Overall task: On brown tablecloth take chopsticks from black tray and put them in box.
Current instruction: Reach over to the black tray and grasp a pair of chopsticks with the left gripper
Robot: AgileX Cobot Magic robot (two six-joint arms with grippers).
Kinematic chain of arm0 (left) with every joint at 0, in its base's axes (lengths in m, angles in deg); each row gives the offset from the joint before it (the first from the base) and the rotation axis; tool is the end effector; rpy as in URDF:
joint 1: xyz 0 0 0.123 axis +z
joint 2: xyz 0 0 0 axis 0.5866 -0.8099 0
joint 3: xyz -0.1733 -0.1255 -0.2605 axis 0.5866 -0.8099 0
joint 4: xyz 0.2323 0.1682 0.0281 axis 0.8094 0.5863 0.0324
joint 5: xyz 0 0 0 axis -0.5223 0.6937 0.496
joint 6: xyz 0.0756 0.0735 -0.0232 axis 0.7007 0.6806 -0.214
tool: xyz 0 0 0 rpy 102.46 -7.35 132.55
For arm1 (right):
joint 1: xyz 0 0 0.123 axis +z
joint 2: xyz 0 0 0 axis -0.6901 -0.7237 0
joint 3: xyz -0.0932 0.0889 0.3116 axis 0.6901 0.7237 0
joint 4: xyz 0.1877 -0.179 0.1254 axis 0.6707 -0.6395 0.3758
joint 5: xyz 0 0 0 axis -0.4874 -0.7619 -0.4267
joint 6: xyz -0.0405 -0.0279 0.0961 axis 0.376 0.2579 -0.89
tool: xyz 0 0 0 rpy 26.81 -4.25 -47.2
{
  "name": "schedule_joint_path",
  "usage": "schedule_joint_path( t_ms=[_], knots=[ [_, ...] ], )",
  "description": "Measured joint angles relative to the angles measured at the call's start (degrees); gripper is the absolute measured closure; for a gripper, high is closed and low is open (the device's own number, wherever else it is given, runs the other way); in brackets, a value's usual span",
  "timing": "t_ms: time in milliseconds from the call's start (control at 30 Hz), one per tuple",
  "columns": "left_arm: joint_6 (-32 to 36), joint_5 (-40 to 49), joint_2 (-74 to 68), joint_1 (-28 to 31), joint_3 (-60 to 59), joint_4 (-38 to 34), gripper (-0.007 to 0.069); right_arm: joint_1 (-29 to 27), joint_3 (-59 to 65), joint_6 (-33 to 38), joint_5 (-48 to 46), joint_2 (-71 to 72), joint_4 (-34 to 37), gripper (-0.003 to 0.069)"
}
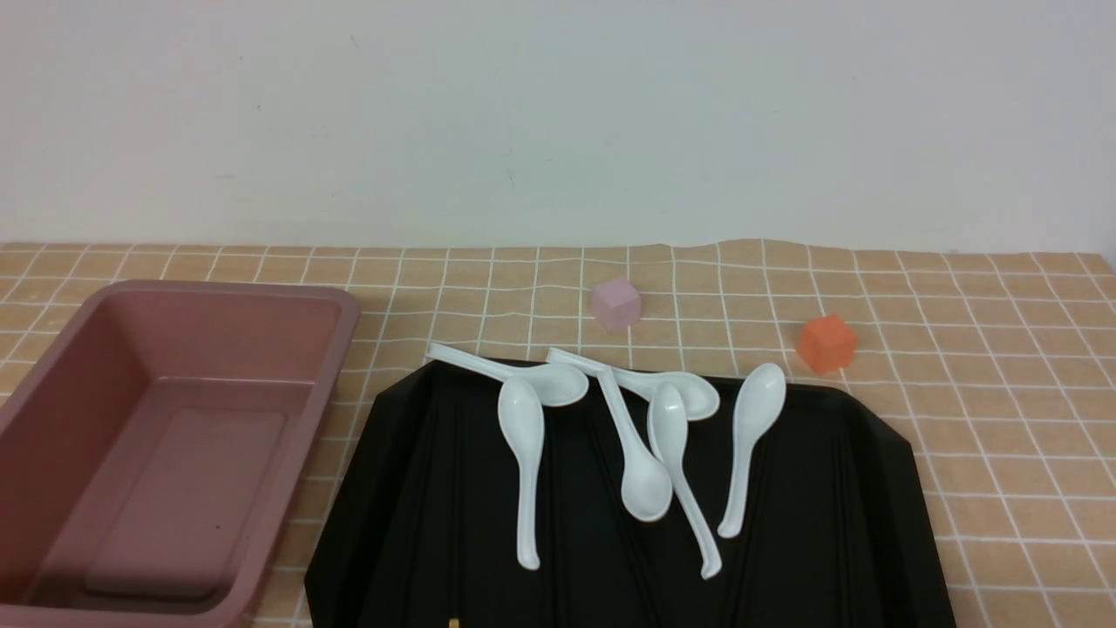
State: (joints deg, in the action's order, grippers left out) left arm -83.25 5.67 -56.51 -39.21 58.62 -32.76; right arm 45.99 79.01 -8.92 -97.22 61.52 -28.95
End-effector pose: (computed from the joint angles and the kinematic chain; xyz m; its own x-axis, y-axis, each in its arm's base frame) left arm 0.0526 -0.0052 0.1627 -0.3178 -0.3082 -0.8967 -0.0290 0.9484 -0.3157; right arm 0.0530 0.0011 0.1685 -0.2885 -0.0780 -0.9543 -0.0509 0.9965 -0.0660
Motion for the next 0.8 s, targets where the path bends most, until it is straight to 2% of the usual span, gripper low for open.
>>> schedule_joint_path(
  t_ms=[233, 400, 433, 600, 800],
  knots=[
    [-0.52, -0.06, 0.00, 0.00, 0.00, -0.56, 0.0386, 0.00, 0.00, 0.00, 0.00, 0.00, 0.00, 0.0419],
    [-11.80, -0.49, 0.00, 0.00, 0.00, -15.66, 0.0386, 0.00, 0.00, 0.00, 0.00, 0.00, 0.00, 0.0419],
    [-16.52, -0.63, 0.00, 0.00, 0.00, -22.28, 0.0386, 0.00, 0.00, 0.00, 0.00, 0.00, 0.00, 0.0419],
    [-26.29, -2.45, 0.00, 0.00, 0.00, -39.38, 0.0386, 0.00, 0.00, 0.00, 0.00, 0.00, 0.00, 0.0419],
    [-27.43, -7.42, 0.00, 0.00, 0.00, -43.03, 0.0386, 0.00, 0.00, 0.00, 0.00, 0.00, 0.00, 0.0419]
  ],
)
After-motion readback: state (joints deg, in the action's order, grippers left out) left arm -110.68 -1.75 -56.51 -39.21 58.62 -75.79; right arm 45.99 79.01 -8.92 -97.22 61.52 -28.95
